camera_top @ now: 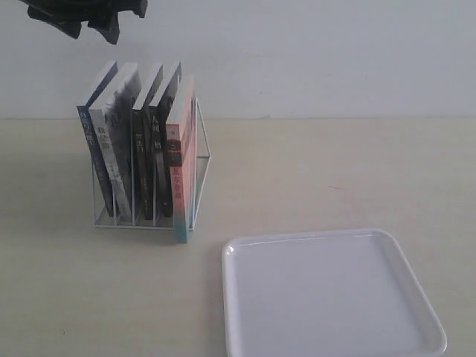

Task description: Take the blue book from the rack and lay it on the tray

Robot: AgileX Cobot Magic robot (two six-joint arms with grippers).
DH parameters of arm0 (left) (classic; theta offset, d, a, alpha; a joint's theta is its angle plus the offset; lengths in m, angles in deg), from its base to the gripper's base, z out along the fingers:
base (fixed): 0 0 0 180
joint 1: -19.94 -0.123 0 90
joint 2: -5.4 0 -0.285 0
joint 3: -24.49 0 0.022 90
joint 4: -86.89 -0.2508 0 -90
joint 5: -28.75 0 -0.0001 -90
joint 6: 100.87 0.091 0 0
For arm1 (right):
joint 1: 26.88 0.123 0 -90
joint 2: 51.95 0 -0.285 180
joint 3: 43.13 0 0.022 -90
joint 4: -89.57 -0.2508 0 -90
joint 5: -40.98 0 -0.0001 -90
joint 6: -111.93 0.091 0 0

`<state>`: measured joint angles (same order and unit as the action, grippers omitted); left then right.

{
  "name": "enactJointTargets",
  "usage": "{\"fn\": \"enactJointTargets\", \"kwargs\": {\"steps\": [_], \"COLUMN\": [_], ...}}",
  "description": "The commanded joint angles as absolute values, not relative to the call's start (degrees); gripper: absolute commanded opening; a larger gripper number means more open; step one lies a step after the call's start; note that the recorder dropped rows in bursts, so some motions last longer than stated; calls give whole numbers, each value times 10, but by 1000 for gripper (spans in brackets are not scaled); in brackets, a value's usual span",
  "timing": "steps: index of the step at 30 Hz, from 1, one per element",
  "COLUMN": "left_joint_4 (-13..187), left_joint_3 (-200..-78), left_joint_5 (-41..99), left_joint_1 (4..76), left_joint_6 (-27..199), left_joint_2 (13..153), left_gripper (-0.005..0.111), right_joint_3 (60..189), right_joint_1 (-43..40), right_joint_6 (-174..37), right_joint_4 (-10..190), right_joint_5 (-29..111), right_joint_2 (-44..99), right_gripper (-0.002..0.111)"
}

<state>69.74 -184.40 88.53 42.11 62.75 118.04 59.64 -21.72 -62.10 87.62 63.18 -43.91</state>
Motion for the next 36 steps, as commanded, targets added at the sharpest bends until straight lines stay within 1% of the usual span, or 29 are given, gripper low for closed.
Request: {"fn": "enactJointTargets", "kwargs": {"steps": [1,12,19,36], "left_joint_4": [693,689,700,711], "left_joint_3": [-1846,-1846,-1846,-1846], "left_joint_5": [915,911,913,905], "left_joint_1": [411,404,384,384], "left_joint_6": [620,620,623,640], "left_joint_2": [1187,1222,1226,1272], "left_gripper": [50,50,50,50], "right_joint_3": [597,597,597,597], "right_joint_1": [-217,-217,-217,-217], "right_joint_6": [-626,-626,-626,-626], "right_joint_4": [878,878,878,878], "right_joint_5": [627,627,627,627], "right_joint_2": [-442,-442,-442,-442], "right_gripper": [0,0,0,0]}}
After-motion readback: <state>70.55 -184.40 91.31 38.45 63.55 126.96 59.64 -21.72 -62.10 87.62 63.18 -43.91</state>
